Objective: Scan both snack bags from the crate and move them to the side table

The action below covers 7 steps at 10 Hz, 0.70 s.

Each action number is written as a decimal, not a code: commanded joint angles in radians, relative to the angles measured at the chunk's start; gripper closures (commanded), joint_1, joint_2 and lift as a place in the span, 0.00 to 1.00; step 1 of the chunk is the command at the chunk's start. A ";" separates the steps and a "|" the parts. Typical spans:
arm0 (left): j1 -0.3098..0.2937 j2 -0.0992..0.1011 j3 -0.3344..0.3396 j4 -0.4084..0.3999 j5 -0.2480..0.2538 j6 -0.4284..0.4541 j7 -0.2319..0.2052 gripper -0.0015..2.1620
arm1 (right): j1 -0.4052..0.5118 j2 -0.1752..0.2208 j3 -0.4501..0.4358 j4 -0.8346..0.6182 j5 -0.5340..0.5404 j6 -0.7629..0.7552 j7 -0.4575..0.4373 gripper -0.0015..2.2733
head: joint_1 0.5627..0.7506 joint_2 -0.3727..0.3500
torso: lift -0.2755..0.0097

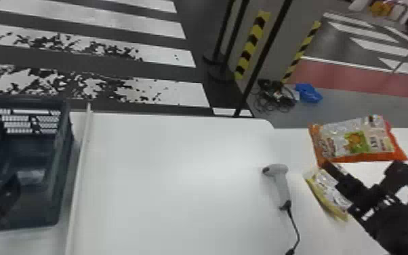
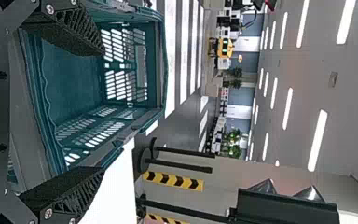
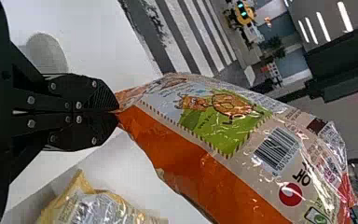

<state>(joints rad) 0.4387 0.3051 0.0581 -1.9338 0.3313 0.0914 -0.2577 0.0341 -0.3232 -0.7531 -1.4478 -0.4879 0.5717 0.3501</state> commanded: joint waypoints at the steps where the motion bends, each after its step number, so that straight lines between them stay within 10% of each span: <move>1: 0.000 0.000 0.000 0.001 0.000 0.000 0.000 0.06 | -0.049 -0.030 -0.019 0.127 -0.017 -0.112 -0.013 0.98 | 0.70 0.03 | 0.62; 7: -0.031 0.012 -0.024 0.013 0.002 0.000 0.000 0.06 | -0.154 -0.214 -0.008 0.478 -0.055 -0.183 -0.020 0.88 | 0.70 0.03 | 0.62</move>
<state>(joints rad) 0.4105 0.3156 0.0365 -1.9210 0.3322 0.0914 -0.2577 -0.1144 -0.5285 -0.7622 -0.9832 -0.5445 0.3771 0.3296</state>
